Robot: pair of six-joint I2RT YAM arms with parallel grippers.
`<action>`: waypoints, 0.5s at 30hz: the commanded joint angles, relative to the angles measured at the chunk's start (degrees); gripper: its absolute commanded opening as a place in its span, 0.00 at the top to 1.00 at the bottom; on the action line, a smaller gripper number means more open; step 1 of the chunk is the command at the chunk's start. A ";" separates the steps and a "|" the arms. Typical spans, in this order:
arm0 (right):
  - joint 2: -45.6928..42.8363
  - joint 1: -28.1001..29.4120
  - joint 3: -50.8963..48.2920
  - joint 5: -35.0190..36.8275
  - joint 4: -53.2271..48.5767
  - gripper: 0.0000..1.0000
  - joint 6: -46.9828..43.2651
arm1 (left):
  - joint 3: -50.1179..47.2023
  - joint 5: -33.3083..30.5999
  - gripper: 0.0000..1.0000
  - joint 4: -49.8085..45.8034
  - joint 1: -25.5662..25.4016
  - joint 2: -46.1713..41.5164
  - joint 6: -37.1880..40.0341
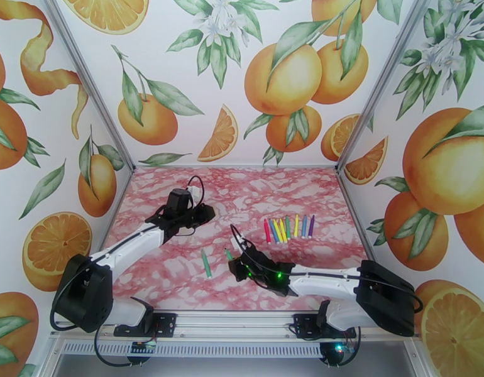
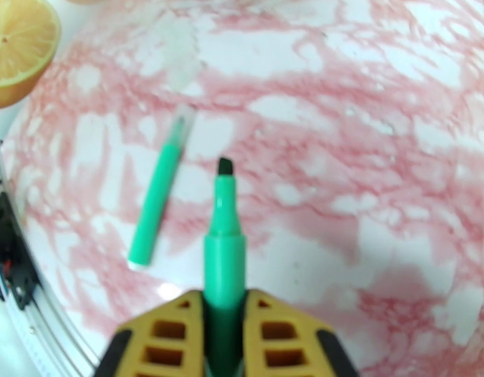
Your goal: Open the pen caps
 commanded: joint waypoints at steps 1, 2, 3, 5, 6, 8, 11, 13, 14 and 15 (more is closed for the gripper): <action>-0.97 -0.03 -0.28 0.57 -0.64 1.00 -0.15 | 1.71 -0.41 1.00 1.39 -0.20 0.84 0.42; -1.31 -0.10 -0.16 1.18 -0.97 1.00 -0.09 | 1.92 -0.21 1.00 0.92 -0.22 0.99 0.98; -1.64 -0.16 -0.03 1.95 -1.55 1.00 -0.03 | 2.14 -0.17 1.00 -0.01 -0.20 1.18 1.69; -2.23 -0.68 0.64 3.81 -3.28 1.00 0.04 | 2.50 -0.48 1.00 -2.10 -0.20 1.28 3.57; -2.40 -1.12 1.14 4.68 -4.43 1.00 -0.07 | 2.59 -0.77 1.00 -3.35 -0.20 1.28 4.83; -2.67 -2.28 1.89 6.22 -6.30 1.00 -0.18 | 3.07 -1.09 1.00 -6.50 -0.20 1.45 7.50; -3.09 -4.43 2.35 6.93 -7.81 1.00 -0.32 | 4.62 -2.13 1.00 -12.77 -0.28 2.12 12.01; -3.19 -5.95 2.83 7.49 -8.76 1.00 -0.61 | 5.94 -3.35 1.00 -17.40 -0.41 2.63 15.47; -3.13 -6.75 3.18 7.85 -9.38 1.00 -0.75 | 6.65 -4.27 1.00 -19.43 -0.45 2.92 16.83; -3.00 -7.59 3.64 8.41 -10.22 1.00 -0.81 | 7.34 -5.57 1.00 -21.74 -0.62 3.18 18.10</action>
